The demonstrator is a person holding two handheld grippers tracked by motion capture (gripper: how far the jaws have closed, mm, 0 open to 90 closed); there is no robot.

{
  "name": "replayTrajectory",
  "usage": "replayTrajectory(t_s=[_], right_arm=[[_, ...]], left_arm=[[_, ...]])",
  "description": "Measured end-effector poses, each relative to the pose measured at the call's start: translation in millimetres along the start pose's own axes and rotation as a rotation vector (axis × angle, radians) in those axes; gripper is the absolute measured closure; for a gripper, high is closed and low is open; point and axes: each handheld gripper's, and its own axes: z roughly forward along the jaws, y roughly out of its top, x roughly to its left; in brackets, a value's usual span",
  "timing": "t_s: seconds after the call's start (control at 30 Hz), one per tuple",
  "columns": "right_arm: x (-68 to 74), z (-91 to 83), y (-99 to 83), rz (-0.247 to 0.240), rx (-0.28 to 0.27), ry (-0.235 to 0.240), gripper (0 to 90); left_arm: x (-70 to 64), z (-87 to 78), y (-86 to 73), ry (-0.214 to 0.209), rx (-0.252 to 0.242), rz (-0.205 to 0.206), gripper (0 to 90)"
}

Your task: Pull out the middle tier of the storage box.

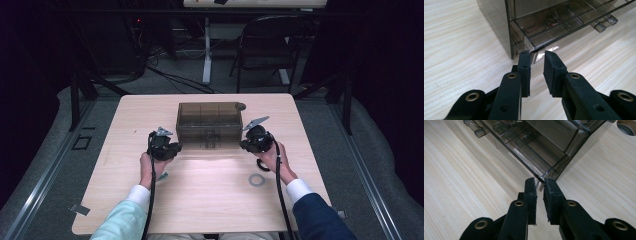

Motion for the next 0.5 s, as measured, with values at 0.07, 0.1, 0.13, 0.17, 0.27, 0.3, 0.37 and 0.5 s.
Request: replayTrajectory(t_s=[0.07,0.1,0.13,0.17,0.27,0.3,0.37,0.5], right_arm=[[0.5,-0.7,-1.0,0.003,0.0,0.003,81.8],[1.1,-1.0,-1.3,0.002,-0.001,0.005,81.8],[1.5,-1.1,-1.6,0.002,-0.003,0.005,81.8],[1.8,-1.8,-1.9,0.0,0.001,0.009,81.9],[3.5,-2.9,-3.4,0.003,-0.003,0.015,82.0],[3.4,-4.0,-3.4,-0.005,0.009,0.014,82.1],[4.7,-4.4,-4.0,-0.002,0.005,0.012,82.1],[5.4,-5.3,-4.7,-0.003,0.008,0.018,82.2]], left_arm=[[-0.2,-1.4,-0.6,-0.005,0.007,-0.001,75.9],[-0.4,-1.8,-0.9,-0.006,0.007,-0.002,76.3],[-0.7,-2.4,-1.4,-0.008,0.008,-0.001,76.4],[-1.0,-3.2,-1.6,-0.011,0.011,-0.001,76.5],[-1.7,-4.3,-2.4,-0.014,0.013,-0.001,76.6],[-1.7,-4.7,-2.7,-0.018,0.016,-0.001,76.5],[-1.9,-5.9,-3.2,-0.023,0.023,-0.003,76.6],[-3.1,-6.6,-4.1,-0.021,0.02,-0.01,76.5]])
